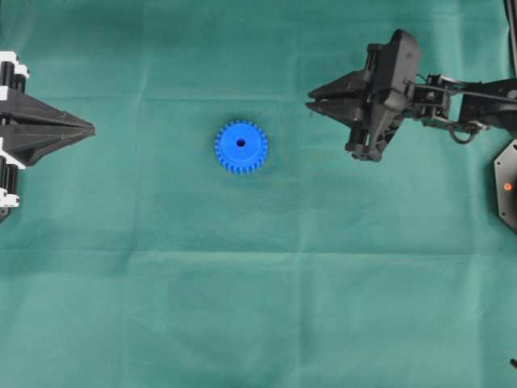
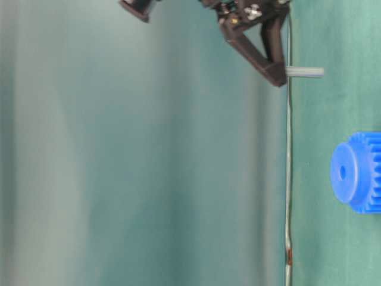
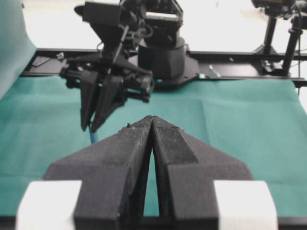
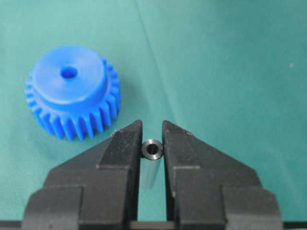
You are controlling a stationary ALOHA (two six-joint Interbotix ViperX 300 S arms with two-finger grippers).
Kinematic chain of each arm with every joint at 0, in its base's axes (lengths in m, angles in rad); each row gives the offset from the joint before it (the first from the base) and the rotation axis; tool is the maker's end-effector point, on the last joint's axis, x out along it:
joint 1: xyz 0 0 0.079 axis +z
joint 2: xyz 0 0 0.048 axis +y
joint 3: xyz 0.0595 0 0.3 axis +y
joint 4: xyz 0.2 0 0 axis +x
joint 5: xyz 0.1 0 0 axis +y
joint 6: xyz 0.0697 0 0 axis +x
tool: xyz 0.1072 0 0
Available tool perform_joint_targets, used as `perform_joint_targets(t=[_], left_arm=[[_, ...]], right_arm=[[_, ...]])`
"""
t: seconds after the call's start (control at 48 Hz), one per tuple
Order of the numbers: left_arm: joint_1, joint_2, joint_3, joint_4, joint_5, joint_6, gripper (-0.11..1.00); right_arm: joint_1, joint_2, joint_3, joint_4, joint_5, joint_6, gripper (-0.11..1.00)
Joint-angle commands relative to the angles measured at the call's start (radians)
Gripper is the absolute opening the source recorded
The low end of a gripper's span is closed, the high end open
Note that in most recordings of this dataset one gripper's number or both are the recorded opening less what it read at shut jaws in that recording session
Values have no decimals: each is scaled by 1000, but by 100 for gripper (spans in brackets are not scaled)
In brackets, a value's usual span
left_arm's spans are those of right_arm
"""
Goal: Insert the shaft placed at a random location into the center hole of the medium gear at another random location.
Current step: 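Lift the silver shaft upward with the right gripper, then carry the shaft left over the blue gear's center hole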
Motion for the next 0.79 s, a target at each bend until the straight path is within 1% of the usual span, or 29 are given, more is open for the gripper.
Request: perform_joint_targets(t=[0.0,0.563,0.771], left_arm=[[3,8,-17,3,-3,-2,0],[3,8,-18,3,5,-2,0],[2,8,-17,3,5,-5,0]], right_arm=[[3,-46,-23,-2,28,-14,13],[11,-43,-28,0,37,-9,13],[32,-17,-57,2,35,-5,13]])
